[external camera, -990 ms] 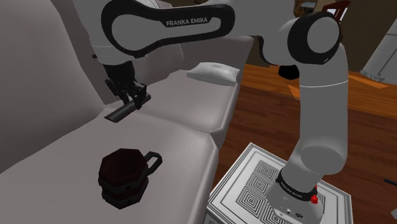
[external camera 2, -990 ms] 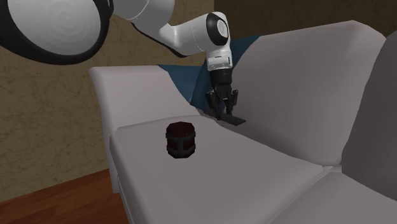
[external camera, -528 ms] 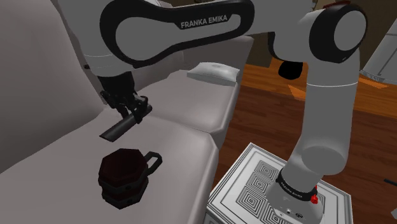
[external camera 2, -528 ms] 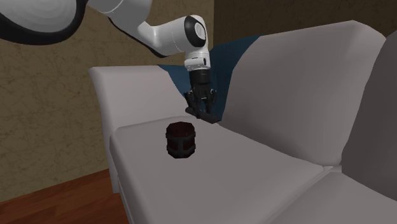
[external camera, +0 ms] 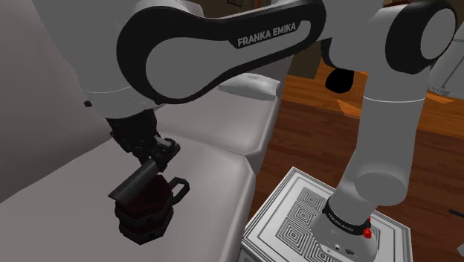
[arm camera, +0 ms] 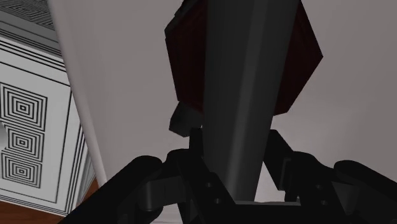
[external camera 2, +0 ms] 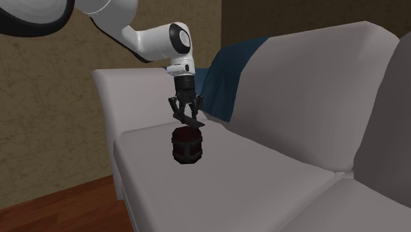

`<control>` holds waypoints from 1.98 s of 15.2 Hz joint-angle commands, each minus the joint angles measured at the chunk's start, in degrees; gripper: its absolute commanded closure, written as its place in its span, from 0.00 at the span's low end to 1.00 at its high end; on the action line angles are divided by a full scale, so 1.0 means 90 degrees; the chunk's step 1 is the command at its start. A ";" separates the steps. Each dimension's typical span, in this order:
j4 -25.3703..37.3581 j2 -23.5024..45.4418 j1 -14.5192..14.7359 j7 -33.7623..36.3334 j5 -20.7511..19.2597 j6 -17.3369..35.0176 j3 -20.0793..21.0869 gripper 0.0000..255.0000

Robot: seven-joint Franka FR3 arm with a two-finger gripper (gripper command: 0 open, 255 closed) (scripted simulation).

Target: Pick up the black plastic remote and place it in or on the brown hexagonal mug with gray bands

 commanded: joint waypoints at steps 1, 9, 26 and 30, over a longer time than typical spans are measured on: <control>-0.0158 -0.0007 -0.0005 0.0066 -0.0002 0.0142 0.0003 1.00; -0.0648 0.0162 0.0000 0.0262 -0.0171 0.0712 -0.0066 1.00; 0.0142 0.0160 0.0181 0.0186 -0.0091 -0.0072 0.0010 0.00; 0.0142 0.0159 0.0182 0.0185 -0.0091 -0.0072 0.0010 0.00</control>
